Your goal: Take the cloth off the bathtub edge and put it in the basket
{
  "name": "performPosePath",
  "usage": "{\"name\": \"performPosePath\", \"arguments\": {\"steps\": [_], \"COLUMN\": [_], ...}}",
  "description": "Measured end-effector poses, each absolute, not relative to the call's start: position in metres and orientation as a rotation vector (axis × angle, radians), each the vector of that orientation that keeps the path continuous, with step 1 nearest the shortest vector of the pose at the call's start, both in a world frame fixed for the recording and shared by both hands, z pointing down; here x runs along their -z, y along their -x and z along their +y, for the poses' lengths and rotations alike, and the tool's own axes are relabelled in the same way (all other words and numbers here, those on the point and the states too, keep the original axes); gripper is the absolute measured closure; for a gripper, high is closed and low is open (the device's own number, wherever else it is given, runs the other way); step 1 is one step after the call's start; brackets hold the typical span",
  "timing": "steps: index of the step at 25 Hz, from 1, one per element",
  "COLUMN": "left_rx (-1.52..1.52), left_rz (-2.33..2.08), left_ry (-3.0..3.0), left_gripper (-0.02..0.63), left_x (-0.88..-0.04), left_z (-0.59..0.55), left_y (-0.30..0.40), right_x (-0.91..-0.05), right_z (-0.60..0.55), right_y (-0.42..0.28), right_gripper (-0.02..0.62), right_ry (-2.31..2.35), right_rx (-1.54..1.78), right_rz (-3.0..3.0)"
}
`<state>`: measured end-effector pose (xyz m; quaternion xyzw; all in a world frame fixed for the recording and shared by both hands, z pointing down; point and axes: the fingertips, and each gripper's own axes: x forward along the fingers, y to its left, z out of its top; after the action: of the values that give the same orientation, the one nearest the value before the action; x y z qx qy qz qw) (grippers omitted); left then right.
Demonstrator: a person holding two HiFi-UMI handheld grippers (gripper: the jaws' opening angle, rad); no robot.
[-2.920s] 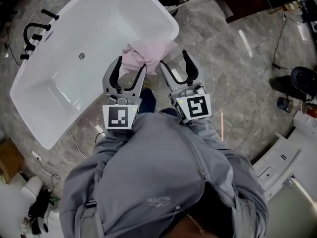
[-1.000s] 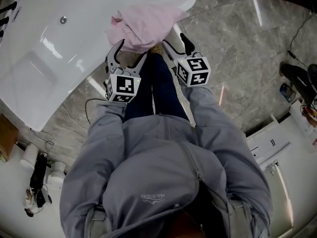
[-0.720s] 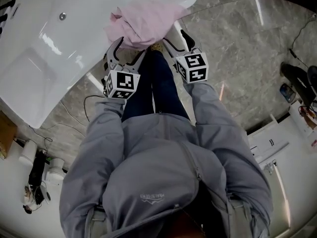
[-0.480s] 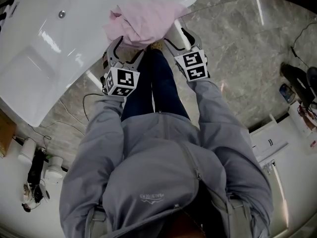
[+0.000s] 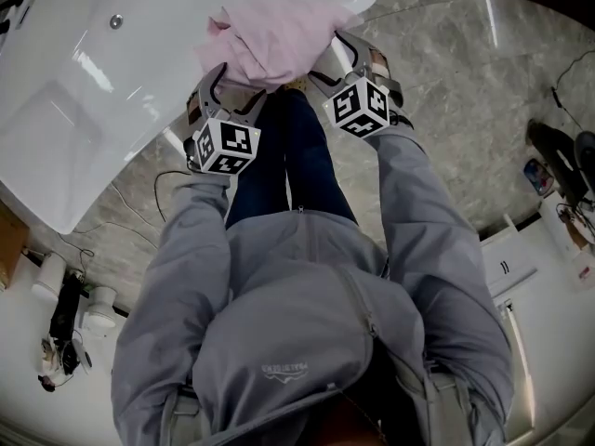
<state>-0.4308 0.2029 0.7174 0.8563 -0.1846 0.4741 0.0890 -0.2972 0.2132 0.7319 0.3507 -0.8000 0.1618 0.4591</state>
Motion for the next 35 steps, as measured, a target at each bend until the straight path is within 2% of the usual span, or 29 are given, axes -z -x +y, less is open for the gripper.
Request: {"name": "performPosePath", "arguments": {"steps": [7, 22, 24, 26, 28, 31, 35], "left_rx": [-1.447, -1.555, -1.576, -1.587, -1.599, -1.605, -1.591], "left_rz": [-0.473, -0.417, -0.411, -0.4, -0.389, -0.381, -0.353], "left_ry": [-2.507, -2.442, -2.448, -2.456, -2.473, -2.516, -2.576], "left_gripper": [0.224, 0.224, 0.224, 0.225, 0.229, 0.302, 0.441], "left_x": [-0.733, -0.772, -0.774, -0.774, -0.772, -0.767, -0.752], "left_z": [0.2, 0.19, 0.189, 0.188, 0.187, 0.186, 0.187], "left_y": [0.429, 0.419, 0.418, 0.415, 0.413, 0.409, 0.4], "right_x": [-0.76, -0.775, -0.774, -0.769, -0.762, -0.755, -0.745], "right_z": [0.192, 0.18, 0.181, 0.179, 0.179, 0.186, 0.191], "right_y": [0.298, 0.331, 0.336, 0.34, 0.345, 0.351, 0.353], "right_gripper": [0.156, 0.161, 0.198, 0.277, 0.322, 0.462, 0.525], "right_ry": [-0.632, -0.531, -0.537, -0.547, -0.538, -0.524, -0.553], "right_rx": [-0.252, -0.173, -0.139, -0.117, -0.089, -0.079, -0.162], "right_rz": [-1.953, -2.013, -2.019, -2.027, -2.039, -2.05, -2.053]}}
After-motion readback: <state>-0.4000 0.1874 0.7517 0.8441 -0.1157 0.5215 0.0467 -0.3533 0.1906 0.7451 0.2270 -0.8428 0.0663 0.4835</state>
